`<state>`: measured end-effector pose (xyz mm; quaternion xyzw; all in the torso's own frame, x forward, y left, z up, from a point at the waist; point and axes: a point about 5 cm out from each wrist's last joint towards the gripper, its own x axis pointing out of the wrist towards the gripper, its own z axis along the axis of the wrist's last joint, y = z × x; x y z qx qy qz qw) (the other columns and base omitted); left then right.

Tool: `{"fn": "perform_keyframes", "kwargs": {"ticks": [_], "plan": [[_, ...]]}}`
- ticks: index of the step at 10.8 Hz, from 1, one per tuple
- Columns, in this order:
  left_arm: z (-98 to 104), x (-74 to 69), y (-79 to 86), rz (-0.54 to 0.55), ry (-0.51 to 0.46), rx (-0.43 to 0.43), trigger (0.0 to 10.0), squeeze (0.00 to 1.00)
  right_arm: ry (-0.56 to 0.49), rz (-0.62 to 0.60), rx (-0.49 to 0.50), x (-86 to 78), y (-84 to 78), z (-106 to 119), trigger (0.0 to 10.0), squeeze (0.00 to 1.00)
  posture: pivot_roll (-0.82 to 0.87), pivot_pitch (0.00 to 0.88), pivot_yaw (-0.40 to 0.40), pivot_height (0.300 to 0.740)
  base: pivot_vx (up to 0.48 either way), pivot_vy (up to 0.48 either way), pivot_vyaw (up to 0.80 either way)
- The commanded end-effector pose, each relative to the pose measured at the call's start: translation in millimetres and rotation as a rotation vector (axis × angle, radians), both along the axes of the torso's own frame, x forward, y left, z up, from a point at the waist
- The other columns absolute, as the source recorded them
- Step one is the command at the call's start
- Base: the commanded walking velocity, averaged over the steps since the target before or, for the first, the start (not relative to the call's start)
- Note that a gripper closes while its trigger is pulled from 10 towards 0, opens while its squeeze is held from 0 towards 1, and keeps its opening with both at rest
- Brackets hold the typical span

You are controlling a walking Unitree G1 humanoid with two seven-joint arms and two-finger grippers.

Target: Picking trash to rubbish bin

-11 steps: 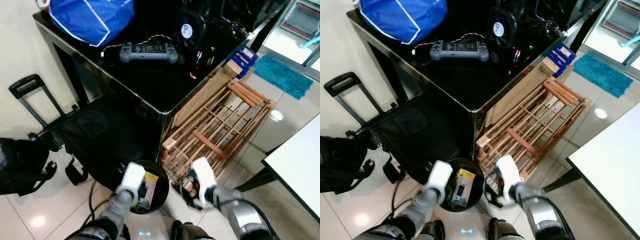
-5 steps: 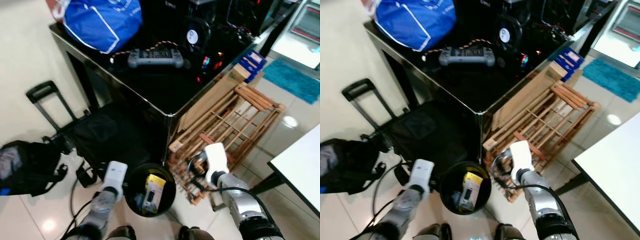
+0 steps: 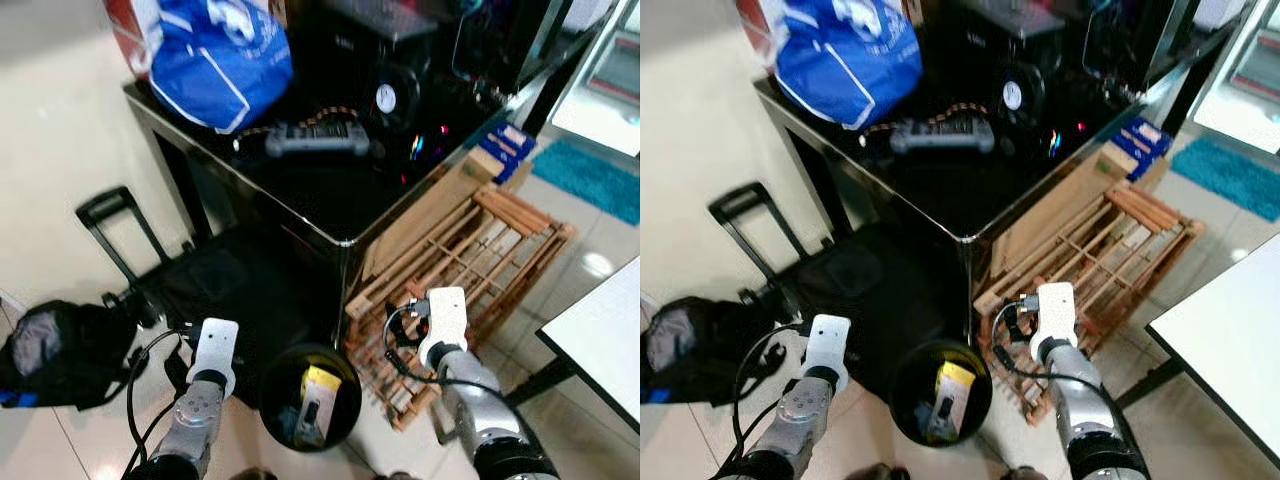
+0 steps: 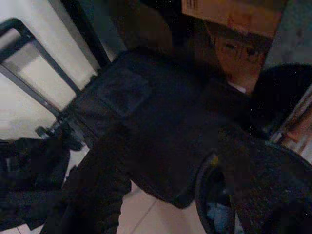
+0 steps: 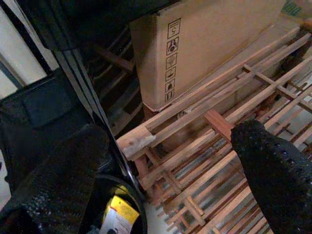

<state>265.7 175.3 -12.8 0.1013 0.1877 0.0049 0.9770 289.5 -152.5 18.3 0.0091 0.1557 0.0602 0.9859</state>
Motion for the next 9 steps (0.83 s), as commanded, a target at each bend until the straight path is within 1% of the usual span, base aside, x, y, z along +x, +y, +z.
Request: {"fn": "perform_keyframes", "kwargs": {"ticks": [1,2,3,4,5,6,7,8,9], "plan": [[3.8,1.9,2.8,0.053,-0.038,0.001,10.0,0.0,-0.02,-0.044,0.008,1.4,-5.1,0.9,10.0,0.0,-0.02,0.057,0.048,0.74,0.0,0.0,0.0],[7.0,4.9,4.3,0.081,-0.057,-0.004,10.0,0.0,-0.029,-0.07,0.014,1.5,-7.7,0.7,10.0,0.0,-0.01,0.053,0.048,0.74,0.0,0.0,0.0],[8.9,8.5,3.7,0.074,-0.054,-0.016,10.0,0.0,-0.035,-0.081,0.014,4.2,-8.0,1.8,10.0,0.0,-0.02,0.044,0.054,0.74,0.0,0.0,0.0],[15.7,16.6,5.4,0.062,-0.07,-0.022,10.0,0.0,-0.053,-0.079,0.007,9.9,-4.7,5.8,10.0,0.0,-0.02,0.051,0.072,0.74,0.0,0.0,0.0],[22.0,22.4,8.5,0.08,-0.096,-0.063,10.0,0.0,-0.069,-0.1,0.025,12.2,-3.0,7.8,10.0,0.0,-0.01,0.05,0.075,0.74,0.0,0.0,0.0],[30.7,30.1,9.7,0.101,-0.13,-0.129,10.0,0.0,-0.066,-0.114,0.031,12.6,-3.6,7.5,10.0,0.0,0.0,0.056,0.07,0.74,0.0,0.0,0.0],[35.3,34.1,8.7,0.1,-0.15,-0.149,10.0,0.0,-0.067,-0.108,0.032,13.1,-3.6,7.2,10.0,0.0,0.0,0.053,0.068,0.74,0.0,0.0,0.0],[35.2,33.9,7.9,0.1,-0.154,-0.162,10.0,0.0,-0.068,-0.106,0.033,13.0,-3.9,6.8,10.0,0.0,0.0,0.064,0.065,0.74,0.0,0.0,0.0],[31.6,30.2,6.8,0.093,-0.145,-0.16,10.0,0.0,-0.067,-0.11,0.036,11.7,-5.2,5.4,10.0,0.0,0.01,0.067,0.061,0.74,0.0,0.0,0.0]]}}
